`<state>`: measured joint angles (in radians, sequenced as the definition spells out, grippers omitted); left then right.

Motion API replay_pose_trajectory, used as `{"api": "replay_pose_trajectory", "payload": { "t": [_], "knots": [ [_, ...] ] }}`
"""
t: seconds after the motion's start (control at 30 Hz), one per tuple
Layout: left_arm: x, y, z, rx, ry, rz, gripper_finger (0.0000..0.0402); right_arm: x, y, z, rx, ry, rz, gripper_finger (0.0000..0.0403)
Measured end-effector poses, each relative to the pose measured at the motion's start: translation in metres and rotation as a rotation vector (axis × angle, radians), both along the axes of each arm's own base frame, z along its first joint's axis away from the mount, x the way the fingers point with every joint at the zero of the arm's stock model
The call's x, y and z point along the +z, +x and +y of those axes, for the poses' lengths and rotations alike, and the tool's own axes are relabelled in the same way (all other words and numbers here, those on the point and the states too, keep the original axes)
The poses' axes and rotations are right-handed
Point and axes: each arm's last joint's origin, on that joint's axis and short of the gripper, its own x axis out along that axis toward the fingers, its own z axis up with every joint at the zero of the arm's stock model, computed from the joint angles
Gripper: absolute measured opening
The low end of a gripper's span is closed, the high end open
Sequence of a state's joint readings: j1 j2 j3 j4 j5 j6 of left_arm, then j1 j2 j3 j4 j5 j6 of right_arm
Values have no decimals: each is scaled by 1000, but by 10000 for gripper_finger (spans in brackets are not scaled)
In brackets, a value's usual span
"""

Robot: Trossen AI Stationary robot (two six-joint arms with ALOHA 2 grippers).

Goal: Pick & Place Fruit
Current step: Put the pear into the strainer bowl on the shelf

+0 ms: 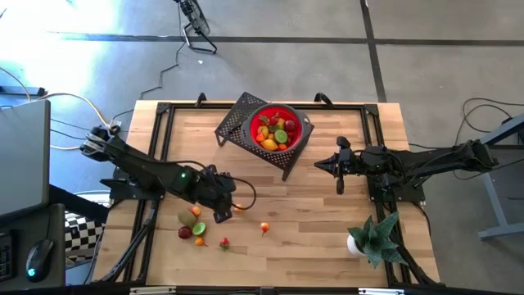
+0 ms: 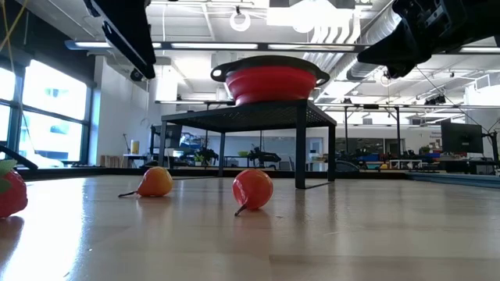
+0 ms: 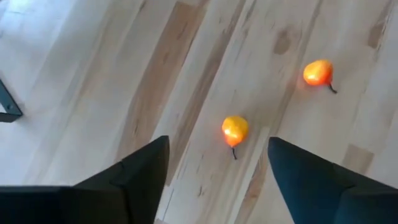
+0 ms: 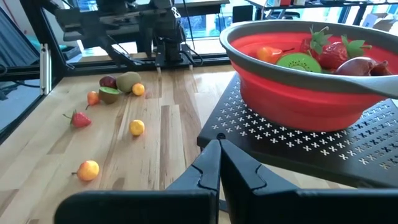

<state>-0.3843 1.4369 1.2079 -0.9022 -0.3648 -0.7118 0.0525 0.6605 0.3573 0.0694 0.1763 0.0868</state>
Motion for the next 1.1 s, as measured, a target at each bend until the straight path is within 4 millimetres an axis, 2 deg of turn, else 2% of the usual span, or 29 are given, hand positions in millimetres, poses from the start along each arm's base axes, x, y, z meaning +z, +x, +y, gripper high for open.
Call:
{"api": "replay_pose_trajectory", "payload": {
  "t": [0.1, 0.3, 0.77, 1.1],
  "knots": [
    [-5, 3, -2, -2, 5, 21, 279, 0, 0, 0, 0, 0, -1, 2],
    [-14, 8, -4, 19, -14, 58, 273, 0, 0, 0, 0, 0, -1, 2],
    [-60, 30, -15, 28, 1, 206, 257, 0, 0, 0, 0, 0, -1, 2],
    [-82, 45, -21, 20, -11, 211, 257, 0, 0, 0, 0, 0, -1, 2]
  ]
}}
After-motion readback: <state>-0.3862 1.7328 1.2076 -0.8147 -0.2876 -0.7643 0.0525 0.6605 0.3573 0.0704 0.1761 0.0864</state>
